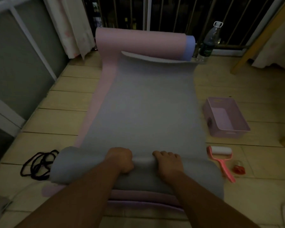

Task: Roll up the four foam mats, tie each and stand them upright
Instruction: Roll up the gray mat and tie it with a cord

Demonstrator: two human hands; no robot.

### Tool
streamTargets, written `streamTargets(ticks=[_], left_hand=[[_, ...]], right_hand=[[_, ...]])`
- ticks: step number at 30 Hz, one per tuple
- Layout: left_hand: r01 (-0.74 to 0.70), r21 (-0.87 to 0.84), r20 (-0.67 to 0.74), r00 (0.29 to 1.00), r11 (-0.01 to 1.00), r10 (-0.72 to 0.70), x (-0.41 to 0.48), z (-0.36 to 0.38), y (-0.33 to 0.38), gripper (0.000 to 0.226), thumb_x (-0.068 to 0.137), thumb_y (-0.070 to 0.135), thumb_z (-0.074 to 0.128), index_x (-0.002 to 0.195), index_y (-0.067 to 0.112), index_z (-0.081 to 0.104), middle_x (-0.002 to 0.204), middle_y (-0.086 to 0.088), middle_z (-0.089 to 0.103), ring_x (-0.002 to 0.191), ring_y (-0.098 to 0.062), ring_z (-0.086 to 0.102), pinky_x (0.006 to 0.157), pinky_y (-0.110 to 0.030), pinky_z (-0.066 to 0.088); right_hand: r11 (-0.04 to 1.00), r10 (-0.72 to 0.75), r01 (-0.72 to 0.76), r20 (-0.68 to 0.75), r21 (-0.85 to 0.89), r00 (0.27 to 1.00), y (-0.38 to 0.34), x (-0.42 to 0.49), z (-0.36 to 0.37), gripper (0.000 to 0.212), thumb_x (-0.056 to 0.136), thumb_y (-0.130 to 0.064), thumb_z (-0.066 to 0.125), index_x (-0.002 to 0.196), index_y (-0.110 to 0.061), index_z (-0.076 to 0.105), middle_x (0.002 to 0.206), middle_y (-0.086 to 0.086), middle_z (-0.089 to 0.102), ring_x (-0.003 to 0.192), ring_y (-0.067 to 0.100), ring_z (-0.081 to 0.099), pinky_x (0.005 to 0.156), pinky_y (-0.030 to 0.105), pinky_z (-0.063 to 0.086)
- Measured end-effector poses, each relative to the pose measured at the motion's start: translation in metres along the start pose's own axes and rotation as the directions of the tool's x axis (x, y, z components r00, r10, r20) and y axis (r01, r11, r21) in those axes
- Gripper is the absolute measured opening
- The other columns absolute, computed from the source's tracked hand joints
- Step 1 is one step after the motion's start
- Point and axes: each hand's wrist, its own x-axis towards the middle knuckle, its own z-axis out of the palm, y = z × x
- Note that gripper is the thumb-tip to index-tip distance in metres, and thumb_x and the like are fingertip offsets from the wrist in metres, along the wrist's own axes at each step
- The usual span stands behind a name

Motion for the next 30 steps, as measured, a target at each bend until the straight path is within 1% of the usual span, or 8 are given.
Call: streamTargets(ticks=[6, 10, 13, 16, 19, 23, 27, 30], left_hand=[[-0.007, -0.056, 0.113, 0.993, 0.998, 0.014, 0.002, 0.016, -0.007, 0.069, 0.069, 0.044, 0.078, 0.128, 0.018, 0.053, 0.128, -0.008, 0.061, 0.116, -0.028, 0.059, 0.095, -0.037, 0.044], [-0.038, -0.201, -0.185, 0.983, 0.979, 0.0, -0.005, 0.042, -0.012, 0.071, 0.071, 0.039, 0.069, 0.133, 0.028, 0.036, 0.136, 0.0, 0.048, 0.122, -0.023, 0.051, 0.102, -0.037, 0.037], [-0.108, -0.218, -0.316, 0.948, 0.97, 0.035, -0.015, 0.059, -0.01, 0.063, 0.079, 0.039, 0.059, 0.137, 0.032, 0.037, 0.147, 0.004, 0.037, 0.137, -0.018, 0.033, 0.114, -0.038, 0.02], [-0.155, -0.112, -0.132, 0.981, 0.982, 0.14, -0.017, 0.065, -0.015, 0.099, 0.075, 0.063, 0.058, 0.154, 0.027, 0.011, 0.163, -0.002, 0.007, 0.149, -0.023, 0.006, 0.12, -0.048, 0.004], [-0.156, -0.024, -0.007, 0.988, 0.988, 0.155, -0.011, 0.064, -0.018, 0.127, 0.066, 0.076, 0.062, 0.155, 0.022, -0.01, 0.163, -0.007, -0.011, 0.15, -0.029, -0.007, 0.118, -0.054, -0.003], [-0.055, 0.017, -0.031, 0.998, 0.998, 0.056, -0.009, 0.063, -0.001, 0.112, 0.076, 0.056, 0.064, 0.155, 0.018, -0.006, 0.162, -0.011, 0.002, 0.148, -0.033, 0.004, 0.116, -0.058, 0.006], [-0.046, -0.052, -0.084, 0.996, 0.998, 0.042, 0.0, 0.041, -0.005, 0.083, 0.064, 0.061, 0.07, 0.137, 0.034, 0.041, 0.133, -0.001, 0.053, 0.122, -0.025, 0.049, 0.106, -0.044, 0.029], [-0.074, -0.057, -0.037, 0.997, 0.996, 0.072, 0.005, 0.015, -0.009, 0.064, 0.065, 0.054, 0.073, 0.122, 0.032, 0.055, 0.125, 0.002, 0.061, 0.114, -0.023, 0.056, 0.099, -0.041, 0.034]], right_hand=[[0.998, -0.056, 0.057, 0.075, -0.006, 0.996, -0.001, -0.002, 0.002, 0.065, 0.095, -0.022, 0.043, 0.154, -0.033, 0.018, 0.16, 0.0, 0.024, 0.146, 0.023, 0.022, 0.12, 0.048, 0.009], [0.997, -0.061, 0.059, -0.056, -0.045, 0.997, -0.004, -0.011, 0.011, 0.05, 0.1, -0.022, 0.034, 0.147, -0.037, 0.031, 0.155, 0.003, 0.03, 0.142, 0.024, 0.026, 0.118, 0.042, 0.012], [0.995, -0.082, 0.082, 0.003, -0.065, 0.997, -0.003, -0.009, 0.01, 0.056, 0.096, -0.031, 0.047, 0.15, -0.033, 0.031, 0.157, 0.004, 0.029, 0.143, 0.025, 0.027, 0.116, 0.039, 0.017], [0.987, -0.124, 0.136, 0.135, -0.086, 0.983, 0.0, -0.005, 0.013, 0.093, 0.081, -0.06, 0.062, 0.155, -0.027, 0.017, 0.163, 0.006, 0.014, 0.148, 0.027, 0.015, 0.119, 0.043, 0.012], [0.978, -0.116, 0.151, 0.226, -0.144, 0.967, -0.001, -0.004, 0.014, 0.115, 0.073, -0.06, 0.069, 0.157, -0.021, 0.0, 0.164, 0.011, 0.002, 0.15, 0.032, 0.004, 0.12, 0.05, 0.006], [0.98, -0.112, 0.138, 0.179, -0.142, 0.977, -0.011, 0.001, 0.013, 0.106, 0.071, -0.052, 0.074, 0.154, -0.023, 0.013, 0.151, 0.016, 0.031, 0.138, 0.035, 0.032, 0.114, 0.046, 0.024], [0.993, -0.087, 0.097, 0.151, -0.064, 0.985, -0.014, 0.005, -0.009, 0.065, 0.076, -0.041, 0.07, 0.136, -0.033, 0.044, 0.13, 0.007, 0.058, 0.118, 0.03, 0.057, 0.1, 0.037, 0.044], [0.992, -0.107, 0.117, 0.194, -0.039, 0.975, -0.013, 0.009, -0.032, 0.048, 0.079, -0.034, 0.067, 0.126, -0.031, 0.055, 0.129, 0.005, 0.061, 0.118, 0.028, 0.057, 0.098, 0.035, 0.045]])
